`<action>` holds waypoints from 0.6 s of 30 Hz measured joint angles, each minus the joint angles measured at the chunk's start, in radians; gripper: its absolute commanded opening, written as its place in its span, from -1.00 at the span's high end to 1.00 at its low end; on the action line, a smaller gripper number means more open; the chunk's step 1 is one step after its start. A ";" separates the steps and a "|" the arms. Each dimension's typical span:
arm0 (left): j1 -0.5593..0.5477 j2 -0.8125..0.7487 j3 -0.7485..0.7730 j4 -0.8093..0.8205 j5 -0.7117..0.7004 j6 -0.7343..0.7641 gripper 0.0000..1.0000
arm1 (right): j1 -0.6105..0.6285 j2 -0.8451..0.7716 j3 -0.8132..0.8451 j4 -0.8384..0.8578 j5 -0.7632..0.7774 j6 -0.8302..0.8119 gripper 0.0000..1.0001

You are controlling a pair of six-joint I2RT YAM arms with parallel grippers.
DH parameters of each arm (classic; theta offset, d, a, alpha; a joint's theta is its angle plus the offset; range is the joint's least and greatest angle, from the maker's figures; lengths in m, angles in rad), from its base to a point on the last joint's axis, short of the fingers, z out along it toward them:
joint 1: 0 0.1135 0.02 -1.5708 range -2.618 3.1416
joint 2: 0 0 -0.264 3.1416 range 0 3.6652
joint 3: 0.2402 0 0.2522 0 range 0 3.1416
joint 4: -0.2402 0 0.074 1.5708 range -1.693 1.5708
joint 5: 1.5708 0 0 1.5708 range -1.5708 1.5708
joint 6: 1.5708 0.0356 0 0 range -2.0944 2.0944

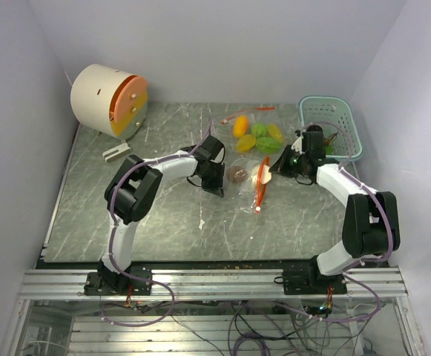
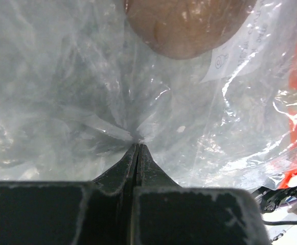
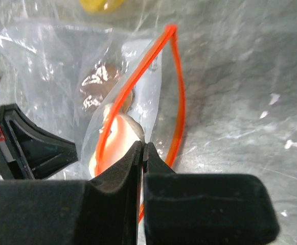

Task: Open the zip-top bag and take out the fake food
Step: Pick up the fake vegetable from the zipper food storage bag, then place the fake vegetable in the bin.

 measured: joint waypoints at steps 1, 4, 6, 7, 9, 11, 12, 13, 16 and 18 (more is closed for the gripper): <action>0.005 -0.003 -0.005 0.004 0.003 -0.002 0.86 | -0.010 0.000 0.021 -0.019 0.006 -0.004 1.00; 0.020 -0.010 -0.020 0.016 0.008 -0.007 0.86 | -0.031 -0.005 0.087 -0.075 0.033 -0.014 1.00; 0.029 -0.013 -0.027 0.022 0.013 -0.009 0.86 | -0.039 -0.021 0.128 -0.109 0.060 -0.021 1.00; 0.034 -0.014 -0.029 0.024 0.015 -0.011 0.86 | -0.043 -0.032 0.147 -0.127 0.071 -0.023 1.00; 0.040 -0.014 -0.033 0.029 0.019 -0.011 0.86 | -0.054 -0.052 0.185 -0.160 0.092 -0.027 1.00; 0.044 -0.014 -0.034 0.031 0.024 -0.011 0.86 | -0.069 -0.068 0.223 -0.184 0.109 -0.029 1.00; 0.046 -0.014 -0.035 0.032 0.026 -0.011 0.86 | -0.079 -0.074 0.244 -0.194 0.118 -0.030 1.00; 0.048 -0.014 -0.035 0.032 0.029 -0.011 0.86 | -0.087 -0.079 0.262 -0.201 0.125 -0.030 1.00; 0.053 -0.014 -0.036 0.034 0.033 -0.011 0.86 | -0.117 -0.081 0.328 -0.230 0.145 -0.031 1.00; 0.056 -0.014 -0.036 0.034 0.034 -0.010 0.86 | -0.144 -0.080 0.367 -0.249 0.150 -0.029 1.00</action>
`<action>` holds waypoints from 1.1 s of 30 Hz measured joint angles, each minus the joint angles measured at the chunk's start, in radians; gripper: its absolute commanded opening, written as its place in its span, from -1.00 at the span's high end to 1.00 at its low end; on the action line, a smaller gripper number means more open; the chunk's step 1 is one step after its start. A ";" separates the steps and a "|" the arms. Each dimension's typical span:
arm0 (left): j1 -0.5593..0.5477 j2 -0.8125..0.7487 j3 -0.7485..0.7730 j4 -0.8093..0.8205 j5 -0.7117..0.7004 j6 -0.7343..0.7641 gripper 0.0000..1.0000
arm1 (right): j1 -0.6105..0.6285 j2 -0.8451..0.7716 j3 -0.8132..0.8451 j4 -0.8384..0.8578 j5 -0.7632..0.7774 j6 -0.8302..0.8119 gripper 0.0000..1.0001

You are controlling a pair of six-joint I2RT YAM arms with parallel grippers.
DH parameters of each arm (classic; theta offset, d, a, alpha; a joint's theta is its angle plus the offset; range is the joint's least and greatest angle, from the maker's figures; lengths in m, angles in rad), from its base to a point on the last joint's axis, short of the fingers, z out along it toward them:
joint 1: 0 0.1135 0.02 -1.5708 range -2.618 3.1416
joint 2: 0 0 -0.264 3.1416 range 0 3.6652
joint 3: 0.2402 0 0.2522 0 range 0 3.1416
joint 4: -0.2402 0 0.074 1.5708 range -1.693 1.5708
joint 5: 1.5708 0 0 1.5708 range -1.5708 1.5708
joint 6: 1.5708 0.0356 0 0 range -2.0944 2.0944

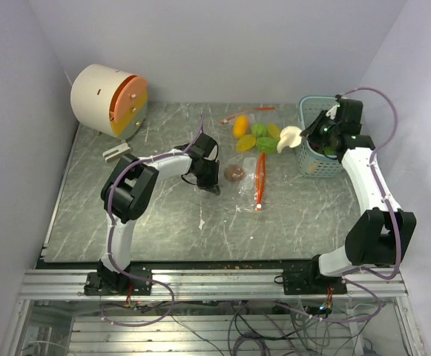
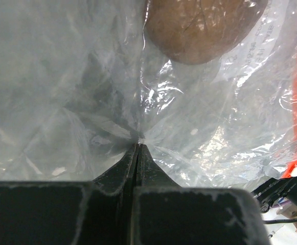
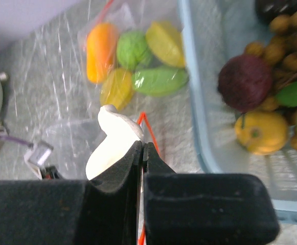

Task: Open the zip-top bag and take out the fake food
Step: Place the fake vegetable in the bin, then pick up the fake vegetable from the zipper food storage bag.

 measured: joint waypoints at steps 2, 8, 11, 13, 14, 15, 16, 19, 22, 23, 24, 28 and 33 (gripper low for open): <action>0.002 0.000 0.000 0.000 0.000 0.003 0.86 | -0.043 0.003 0.043 -0.010 0.008 0.007 1.00; 0.002 -0.002 -0.002 0.003 0.003 0.026 0.86 | -0.174 0.058 0.133 -0.026 0.077 0.031 0.89; 0.002 -0.014 -0.014 0.007 0.003 0.037 0.86 | -0.209 0.102 0.161 -0.056 0.124 0.040 -0.16; 0.002 -0.026 -0.023 0.008 0.004 0.044 0.86 | -0.214 0.121 0.172 -0.073 0.156 0.051 -0.50; 0.003 -0.032 -0.024 0.008 0.005 0.047 0.86 | -0.214 0.132 0.174 -0.081 0.169 0.051 -0.53; 0.003 -0.038 -0.025 0.008 0.006 0.049 0.86 | -0.213 0.133 0.173 -0.088 0.184 0.054 -0.50; 0.003 -0.047 -0.025 0.011 0.009 0.051 0.86 | -0.212 0.129 0.171 -0.088 0.189 0.056 -0.43; 0.004 -0.067 -0.021 0.014 0.030 0.051 0.86 | -0.196 0.086 0.142 -0.062 0.208 0.063 -0.23; 0.004 -0.077 0.002 0.023 0.064 0.044 0.86 | -0.130 0.031 0.121 -0.047 0.241 0.060 0.07; 0.004 -0.080 0.013 0.027 0.075 0.040 0.86 | -0.085 0.014 0.118 -0.042 0.254 0.056 0.18; 0.004 -0.082 0.026 0.033 0.086 0.035 0.86 | -0.048 0.005 0.116 -0.036 0.260 0.052 0.30; 0.004 -0.084 0.068 0.063 0.110 0.019 0.86 | 0.118 -0.032 0.050 -0.004 0.262 0.048 0.60; 0.004 -0.057 0.125 0.066 0.110 0.018 0.86 | 0.186 -0.030 -0.088 -0.005 0.211 0.064 0.72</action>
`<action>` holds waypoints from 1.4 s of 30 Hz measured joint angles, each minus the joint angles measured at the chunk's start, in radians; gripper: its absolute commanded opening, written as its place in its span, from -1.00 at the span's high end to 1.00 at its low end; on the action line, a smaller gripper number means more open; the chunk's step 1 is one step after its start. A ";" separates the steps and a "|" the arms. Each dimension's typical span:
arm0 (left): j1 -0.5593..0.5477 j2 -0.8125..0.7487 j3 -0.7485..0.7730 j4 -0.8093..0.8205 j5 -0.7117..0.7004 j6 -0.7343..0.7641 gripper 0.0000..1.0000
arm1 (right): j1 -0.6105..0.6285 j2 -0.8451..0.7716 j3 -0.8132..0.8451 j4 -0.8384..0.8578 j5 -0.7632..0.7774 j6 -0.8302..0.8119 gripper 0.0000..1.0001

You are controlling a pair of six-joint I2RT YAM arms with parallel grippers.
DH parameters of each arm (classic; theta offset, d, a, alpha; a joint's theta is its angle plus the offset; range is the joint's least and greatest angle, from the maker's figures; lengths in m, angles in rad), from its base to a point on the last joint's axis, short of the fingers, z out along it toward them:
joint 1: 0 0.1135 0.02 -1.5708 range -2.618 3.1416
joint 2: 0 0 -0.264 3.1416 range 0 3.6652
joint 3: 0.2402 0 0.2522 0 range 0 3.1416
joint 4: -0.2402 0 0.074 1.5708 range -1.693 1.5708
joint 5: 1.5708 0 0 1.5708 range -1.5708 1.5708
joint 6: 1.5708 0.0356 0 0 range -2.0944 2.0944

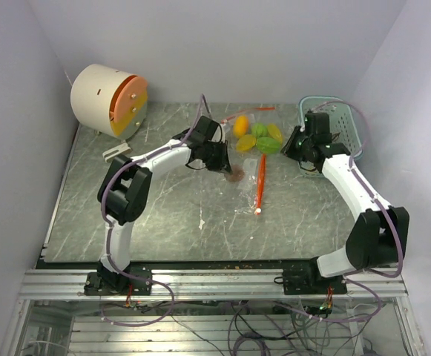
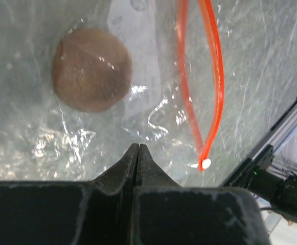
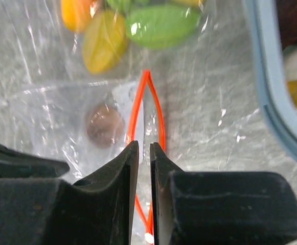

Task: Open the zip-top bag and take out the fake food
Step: Pick up the fake vegetable from the zipper food storage bag.

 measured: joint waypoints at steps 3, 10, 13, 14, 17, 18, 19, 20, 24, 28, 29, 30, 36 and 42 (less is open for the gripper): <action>0.000 0.048 0.047 -0.008 -0.019 0.011 0.86 | 0.002 0.051 -0.032 -0.021 -0.071 -0.003 0.79; 0.000 0.163 0.158 -0.082 -0.112 0.060 0.86 | 0.028 0.176 -0.108 -0.010 -0.180 -0.021 0.81; 0.000 0.176 0.169 -0.106 -0.147 0.073 0.86 | 0.035 0.210 -0.135 0.006 -0.207 -0.019 0.83; 0.000 0.177 0.169 -0.112 -0.159 0.077 0.86 | 0.035 0.222 -0.140 0.019 -0.216 -0.016 0.83; 0.000 0.183 0.181 -0.124 -0.181 0.085 0.86 | 0.039 0.244 -0.152 0.058 -0.235 -0.008 0.86; 0.000 0.189 0.188 -0.125 -0.189 0.087 0.86 | 0.039 0.251 -0.153 0.072 -0.243 -0.005 0.85; 0.000 0.195 0.194 -0.127 -0.193 0.087 0.86 | 0.040 0.259 -0.153 0.089 -0.250 -0.003 0.86; 0.000 0.201 0.198 -0.126 -0.198 0.087 0.86 | 0.042 0.267 -0.153 0.104 -0.257 0.000 0.86; 0.000 0.223 0.199 -0.131 -0.212 0.087 0.86 | 0.052 0.316 -0.153 0.164 -0.283 0.003 0.85; 0.000 0.235 0.199 -0.133 -0.225 0.087 0.86 | 0.064 0.349 -0.154 0.216 -0.310 0.007 0.77; 0.000 0.235 0.199 -0.133 -0.226 0.086 0.86 | 0.066 0.352 -0.154 0.228 -0.314 0.008 0.75; 0.000 0.236 0.199 -0.133 -0.226 0.086 0.86 | 0.068 0.357 -0.154 0.245 -0.321 0.008 0.73; -0.007 0.246 0.208 -0.135 -0.226 0.086 0.86 | 0.086 0.391 -0.153 0.314 -0.340 0.007 0.36; -0.037 0.276 0.251 -0.134 -0.221 0.085 0.86 | 0.098 0.428 -0.142 0.362 -0.355 0.006 -0.15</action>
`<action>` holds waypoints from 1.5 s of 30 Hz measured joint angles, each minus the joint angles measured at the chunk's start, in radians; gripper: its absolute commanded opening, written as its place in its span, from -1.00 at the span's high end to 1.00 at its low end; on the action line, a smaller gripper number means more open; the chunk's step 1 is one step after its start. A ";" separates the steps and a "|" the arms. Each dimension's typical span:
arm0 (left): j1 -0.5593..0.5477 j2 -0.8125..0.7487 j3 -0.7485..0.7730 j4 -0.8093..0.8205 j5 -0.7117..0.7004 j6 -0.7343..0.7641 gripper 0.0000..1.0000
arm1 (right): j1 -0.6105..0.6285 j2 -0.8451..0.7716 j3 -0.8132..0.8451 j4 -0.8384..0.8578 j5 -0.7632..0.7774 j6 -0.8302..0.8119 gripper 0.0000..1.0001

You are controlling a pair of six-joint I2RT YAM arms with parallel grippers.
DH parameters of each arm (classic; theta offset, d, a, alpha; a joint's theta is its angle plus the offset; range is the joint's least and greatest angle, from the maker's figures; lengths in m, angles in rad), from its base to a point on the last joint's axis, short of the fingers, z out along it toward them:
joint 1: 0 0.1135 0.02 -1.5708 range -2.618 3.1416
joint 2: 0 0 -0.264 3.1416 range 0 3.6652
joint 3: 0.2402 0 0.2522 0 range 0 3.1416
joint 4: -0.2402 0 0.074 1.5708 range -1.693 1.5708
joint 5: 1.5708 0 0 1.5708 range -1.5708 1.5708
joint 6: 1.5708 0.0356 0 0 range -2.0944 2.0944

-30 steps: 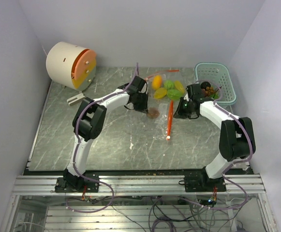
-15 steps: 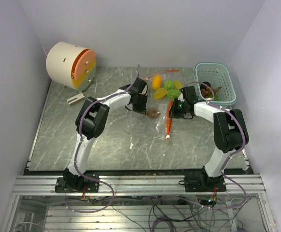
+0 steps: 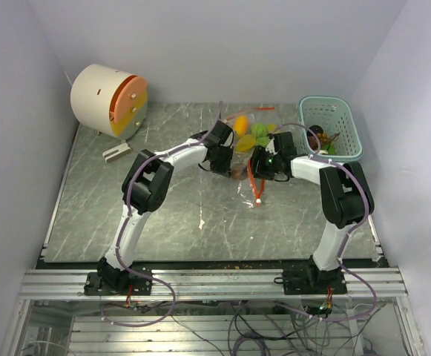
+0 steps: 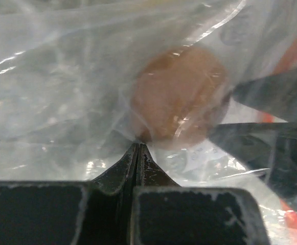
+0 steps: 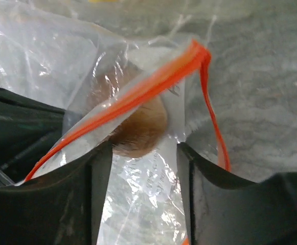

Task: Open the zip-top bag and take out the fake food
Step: Pick up the fake vegetable from the zipper food storage bag.

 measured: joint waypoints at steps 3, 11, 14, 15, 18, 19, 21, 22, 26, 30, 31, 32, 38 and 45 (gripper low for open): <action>-0.034 0.009 0.013 0.003 0.003 0.000 0.86 | 0.003 0.008 0.010 0.026 -0.006 -0.002 -0.25; -0.066 0.010 0.013 0.002 0.009 0.000 0.86 | 0.009 0.046 0.048 0.058 -0.022 -0.005 0.03; -0.065 0.010 0.013 0.000 0.012 0.000 0.86 | 0.011 0.058 0.053 0.063 -0.024 -0.002 0.45; -0.065 0.010 0.013 0.000 0.012 0.001 0.86 | 0.011 0.059 0.054 0.064 -0.025 -0.001 0.58; -0.065 0.010 0.013 -0.001 0.012 0.001 0.86 | 0.011 0.056 0.061 0.068 -0.031 0.000 0.89; -0.065 0.010 0.013 -0.002 0.011 0.001 0.86 | 0.011 0.051 0.063 0.069 -0.034 0.002 0.99; -0.065 0.010 0.013 -0.004 0.012 0.001 0.86 | 0.013 0.034 0.065 0.072 -0.038 0.002 1.00; -0.065 0.010 0.013 -0.004 0.012 0.001 0.86 | 0.014 0.027 0.065 0.071 -0.035 0.000 1.00; -0.065 0.010 0.011 -0.003 0.012 0.001 0.86 | 0.020 0.005 0.065 0.054 -0.011 -0.008 1.00; -0.060 0.008 0.002 0.010 0.018 -0.003 0.86 | 0.018 -0.027 0.065 0.007 0.030 -0.028 1.00; -0.055 0.005 -0.007 0.018 0.023 -0.007 0.87 | 0.017 -0.039 0.065 -0.010 0.042 -0.034 1.00; -0.051 0.002 -0.015 0.026 0.025 -0.010 0.86 | 0.016 -0.048 0.065 -0.025 0.055 -0.039 1.00; -0.023 -0.016 -0.059 0.059 0.059 -0.029 0.86 | -0.050 -0.154 0.067 -0.108 0.101 -0.071 1.00; -0.006 -0.028 -0.082 0.071 0.074 -0.030 0.86 | -0.193 -0.211 0.217 -0.201 0.086 -0.106 1.00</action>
